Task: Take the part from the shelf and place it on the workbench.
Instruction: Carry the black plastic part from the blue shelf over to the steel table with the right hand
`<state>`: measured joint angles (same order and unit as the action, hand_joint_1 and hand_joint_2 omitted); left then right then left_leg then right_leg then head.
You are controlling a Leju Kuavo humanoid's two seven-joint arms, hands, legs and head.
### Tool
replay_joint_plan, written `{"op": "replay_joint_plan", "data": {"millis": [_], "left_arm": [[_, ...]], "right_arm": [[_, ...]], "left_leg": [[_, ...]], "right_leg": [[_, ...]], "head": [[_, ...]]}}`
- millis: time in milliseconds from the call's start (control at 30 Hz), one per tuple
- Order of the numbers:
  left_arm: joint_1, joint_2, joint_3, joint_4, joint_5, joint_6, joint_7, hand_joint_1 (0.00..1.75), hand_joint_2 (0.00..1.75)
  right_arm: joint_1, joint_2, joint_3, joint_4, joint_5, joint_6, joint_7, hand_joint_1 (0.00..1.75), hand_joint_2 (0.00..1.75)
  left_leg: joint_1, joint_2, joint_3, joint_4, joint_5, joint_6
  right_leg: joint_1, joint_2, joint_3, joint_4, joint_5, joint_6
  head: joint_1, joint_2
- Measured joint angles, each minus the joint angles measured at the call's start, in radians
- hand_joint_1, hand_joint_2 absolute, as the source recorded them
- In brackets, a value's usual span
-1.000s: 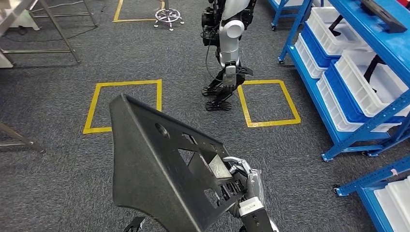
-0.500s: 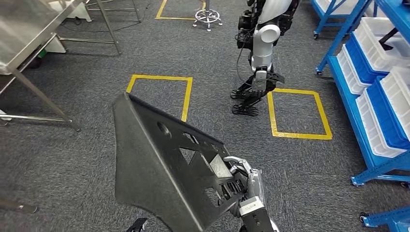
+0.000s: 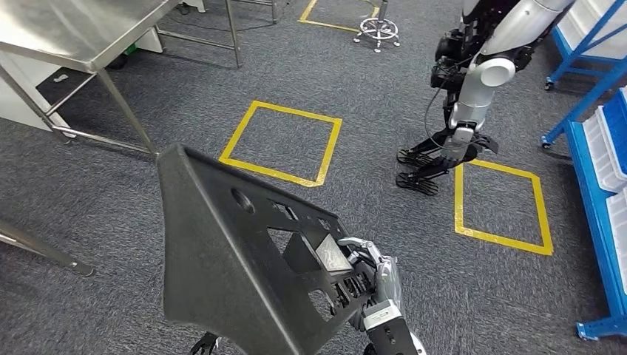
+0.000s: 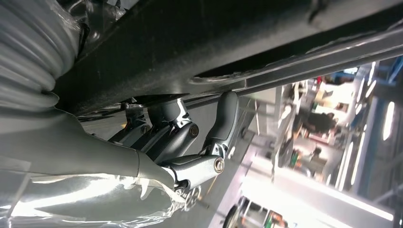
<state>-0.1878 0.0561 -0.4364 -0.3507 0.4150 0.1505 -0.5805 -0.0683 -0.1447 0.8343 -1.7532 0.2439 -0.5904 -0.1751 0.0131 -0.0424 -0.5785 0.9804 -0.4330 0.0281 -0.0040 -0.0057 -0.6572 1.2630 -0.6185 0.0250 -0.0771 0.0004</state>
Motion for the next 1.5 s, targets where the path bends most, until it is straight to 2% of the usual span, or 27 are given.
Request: {"op": "replay_joint_plan", "data": {"millis": [33, 67, 100, 167, 233, 300, 433, 533, 567, 600, 667, 733, 767, 833, 900, 967, 1033, 1067, 1100, 1133, 1200, 1233, 1267, 1333, 1367, 1433, 1500], "left_arm": [[0.001, 0.000, 0.000, 0.000, 0.000, 0.000, 0.001, 0.00, 0.00], [0.002, 0.000, 0.000, 0.000, -0.001, 0.000, 0.002, 0.00, 0.00], [0.002, 0.000, 0.000, 0.000, -0.002, 0.000, 0.003, 0.00, 0.00], [0.001, -0.003, -0.001, -0.001, -0.005, 0.000, 0.005, 0.00, 0.00], [0.003, -0.006, -0.001, -0.001, -0.006, 0.001, 0.007, 0.00, 0.00], [0.007, -0.003, -0.001, -0.001, -0.006, 0.002, 0.008, 0.00, 0.00], [0.011, 0.005, -0.001, -0.001, -0.005, 0.003, 0.007, 0.00, 0.00], [0.010, 0.008, -0.001, -0.001, -0.005, 0.002, 0.008, 0.00, 0.00], [0.011, 0.010, -0.001, -0.001, -0.005, 0.002, 0.008, 0.00, 0.00], [0.013, 0.012, -0.001, -0.001, -0.005, 0.001, 0.008, 0.00, 0.00], [0.013, 0.015, -0.001, -0.001, -0.005, 0.002, 0.008, 0.00, 0.00], [0.010, 0.016, -0.001, -0.003, -0.005, 0.002, 0.009, 0.00, 0.00], [0.009, 0.016, -0.001, -0.004, -0.005, 0.002, 0.010, 0.00, 0.00], [0.012, 0.015, -0.001, -0.006, -0.005, 0.003, 0.012, 0.00, 0.00], [0.013, 0.013, -0.001, -0.006, -0.005, 0.003, 0.013, 0.00, 0.00], [0.011, 0.010, -0.001, -0.006, -0.005, 0.003, 0.013, 0.00, 0.00], [0.010, 0.007, -0.001, -0.007, -0.006, 0.004, 0.013, 0.00, 0.00], [0.011, 0.006, -0.001, -0.007, -0.006, 0.004, 0.014, 0.00, 0.00], [0.012, 0.006, -0.001, -0.007, -0.007, 0.004, 0.014, 0.00, 0.00], [0.012, 0.005, -0.001, -0.007, -0.008, 0.005, 0.014, 0.00, 0.00], [0.012, 0.004, -0.001, -0.008, -0.009, 0.005, 0.014, 0.00, 0.00], [0.011, 0.002, -0.001, -0.008, -0.010, 0.005, 0.015, 0.00, 0.00], [0.011, 0.002, -0.001, -0.009, -0.010, 0.005, 0.016, 0.00, 0.00], [0.013, 0.002, -0.001, -0.009, -0.011, 0.006, 0.018, 0.00, 0.00], [0.015, 0.004, -0.001, -0.009, -0.011, 0.006, 0.019, 0.00, 0.00], [0.017, 0.008, -0.001, -0.009, -0.011, 0.006, 0.019, 0.00, 0.00], [0.015, 0.009, -0.002, -0.010, -0.011, 0.006, 0.021, 0.00, 0.00]], "right_arm": [[0.000, 0.000, 0.001, 0.001, 0.000, 0.002, 0.000, 1.75, 1.75], [-0.001, 0.001, 0.001, 0.001, 0.000, 0.005, 0.000, 1.75, 1.75], [-0.002, 0.001, 0.001, 0.001, 0.000, 0.008, 0.000, 1.75, 1.75], [-0.005, 0.003, 0.002, 0.001, -0.001, 0.013, 0.000, 1.75, 1.75], [-0.008, 0.004, 0.002, 0.000, -0.002, 0.015, 0.001, 1.75, 1.75], [-0.009, 0.005, 0.003, -0.002, -0.002, 0.017, 0.001, 1.75, 1.75], [-0.011, 0.009, 0.004, -0.004, -0.002, 0.017, 0.002, 1.75, 1.75], [-0.008, 0.010, 0.004, -0.004, -0.003, 0.018, 0.005, 1.75, 1.75], [-0.007, 0.010, 0.004, -0.004, -0.003, 0.020, 0.006, 1.75, 1.75], [-0.007, 0.011, 0.005, -0.004, -0.003, 0.022, 0.008, 1.75, 1.75], [-0.008, 0.011, 0.005, -0.004, -0.003, 0.028, 0.012, 1.75, 1.75], [-0.008, 0.012, 0.005, -0.004, -0.002, 0.029, 0.016, 1.75, 1.75], [-0.009, 0.013, 0.005, -0.004, -0.001, 0.029, 0.018, 1.75, 1.75], [-0.009, 0.013, 0.006, -0.005, 0.000, 0.029, 0.021, 1.75, 1.75], [-0.010, 0.013, 0.006, -0.006, 0.002, 0.029, 0.022, 1.75, 1.75], [-0.010, 0.012, 0.007, -0.008, 0.003, 0.029, 0.023, 1.75, 1.75], [-0.008, 0.012, 0.008, -0.009, 0.003, 0.029, 0.025, 1.75, 1.75], [-0.008, 0.011, 0.008, -0.009, 0.003, 0.029, 0.027, 1.75, 1.75], [-0.007, 0.011, 0.008, -0.009, 0.003, 0.030, 0.029, 1.75, 1.75], [-0.007, 0.011, 0.009, -0.009, 0.003, 0.030, 0.030, 1.75, 1.75], [-0.009, 0.011, 0.009, -0.010, 0.004, 0.030, 0.033, 1.75, 1.75], [-0.009, 0.011, 0.009, -0.010, 0.004, 0.031, 0.034, 1.75, 1.75], [-0.010, 0.011, 0.009, -0.010, 0.004, 0.031, 0.035, 1.75, 1.75], [-0.010, 0.012, 0.010, -0.010, 0.004, 0.031, 0.036, 1.75, 1.75], [-0.010, 0.012, 0.010, -0.010, 0.004, 0.032, 0.036, 1.75, 1.75], [-0.011, 0.013, 0.010, -0.010, 0.004, 0.033, 0.037, 1.75, 1.75], [-0.010, 0.013, 0.010, -0.011, 0.004, 0.034, 0.039, 1.75, 1.75]], "left_leg": [[-0.002, -0.014, -0.001, 0.000, 0.001, 0.001], [-0.003, -0.029, -0.001, 0.000, 0.003, 0.001], [-0.004, -0.044, -0.001, 0.000, 0.005, 0.000], [-0.003, -0.069, -0.004, 0.001, 0.009, -0.005], [0.000, -0.092, -0.011, 0.000, 0.015, -0.015], [0.003, -0.105, -0.016, -0.005, 0.021, -0.028], [-0.003, -0.004, -0.042, 0.047, -0.026, -0.036], [0.002, 0.028, -0.119, 0.230, -0.109, -0.048], [0.005, 0.034, -0.131, 0.268, -0.119, -0.053], [0.007, 0.039, -0.113, 0.244, -0.101, -0.057], [0.009, 0.072, -0.033, 0.113, -0.046, -0.061], [0.004, 0.105, 0.024, 0.009, -0.019, -0.050], [0.001, 0.109, 0.031, -0.009, -0.019, -0.043], [-0.001, 0.085, 0.026, -0.011, -0.016, -0.028], [0.002, 0.063, 0.023, -0.013, -0.009, -0.015], [0.005, 0.041, 0.018, -0.013, -0.003, -0.007], [0.004, 0.015, 0.012, -0.013, 0.000, -0.003], [0.003, 0.001, 0.011, -0.013, 0.002, -0.004], [0.003, -0.013, 0.010, -0.013, 0.004, -0.005], [0.003, -0.027, 0.010, -0.013, 0.005, -0.007], [0.003, -0.056, 0.008, -0.012, 0.009, -0.013], [0.004, -0.069, 0.005, -0.011, 0.011, -0.018], [0.005, -0.081, 0.000, -0.011, 0.014, -0.024], [0.009, -0.104, -0.007, -0.016, 0.022, -0.038], [0.008, -0.099, -0.009, -0.016, 0.021, -0.043], [0.004, -0.047, -0.032, 0.031, -0.014, -0.050], [0.002, 0.015, -0.086, 0.160, -0.086, -0.054]], "right_leg": [[0.001, 0.003, -0.007, 0.007, 0.010, -0.005], [0.002, 0.007, 0.007, -0.029, 0.039, -0.012], [0.004, 0.018, 0.037, -0.095, 0.079, -0.021], [0.007, 0.062, 0.099, -0.235, 0.140, -0.037], [0.010, 0.083, 0.123, -0.294, 0.155, -0.043], [0.010, 0.061, 0.128, -0.308, 0.162, -0.044], [0.005, 0.024, 0.140, -0.341, 0.180, -0.052], [0.006, -0.020, 0.138, -0.340, 0.180, -0.054], [0.006, -0.038, 0.138, -0.338, 0.179, -0.054], [0.006, -0.051, 0.138, -0.337, 0.177, -0.052], [0.006, -0.075, 0.138, -0.329, 0.172, -0.046], [0.010, -0.094, 0.137, -0.318, 0.164, -0.035], [0.012, -0.104, 0.137, -0.315, 0.162, -0.030], [0.011, -0.119, 0.139, -0.312, 0.158, -0.020], [0.006, -0.084, 0.127, -0.278, 0.131, -0.007], [0.002, -0.025, 0.078, -0.165, 0.065, 0.002], [0.001, -0.003, 0.015, -0.031, 0.010, 0.004], [0.001, 0.000, 0.000, -0.003, 0.008, 0.003], [0.001, 0.003, 0.004, -0.014, 0.025, -0.001], [0.001, 0.008, 0.026, -0.064, 0.058, -0.006], [0.000, 0.050, 0.094, -0.211, 0.128, -0.019], [-0.001, 0.069, 0.118, -0.266, 0.148, -0.023], [0.000, 0.083, 0.130, -0.297, 0.157, -0.026], [0.001, 0.071, 0.131, -0.308, 0.159, -0.029], [0.000, 0.058, 0.133, -0.313, 0.163, -0.034], [-0.004, 0.030, 0.136, -0.326, 0.172, -0.045], [-0.002, 0.001, 0.137, -0.330, 0.174, -0.050]], "head": [[0.000, 0.000], [0.000, 0.000], [0.000, 0.000], [0.000, 0.000], [0.000, 0.000], [0.000, 0.000], [-0.006, 0.000], [-0.005, 0.000], [-0.005, 0.000], [-0.005, 0.000], [-0.006, 0.000], [-0.004, 0.000], [-0.003, 0.000], [0.000, 0.000], [0.001, 0.000], [0.003, 0.000], [0.003, 0.000], [0.003, 0.000], [0.003, 0.000], [0.003, 0.000], [0.002, 0.000], [0.002, 0.000], [0.002, 0.000], [0.002, 0.000], [0.002, 0.000], [-0.002, 0.000], [-0.005, 0.000]]}}
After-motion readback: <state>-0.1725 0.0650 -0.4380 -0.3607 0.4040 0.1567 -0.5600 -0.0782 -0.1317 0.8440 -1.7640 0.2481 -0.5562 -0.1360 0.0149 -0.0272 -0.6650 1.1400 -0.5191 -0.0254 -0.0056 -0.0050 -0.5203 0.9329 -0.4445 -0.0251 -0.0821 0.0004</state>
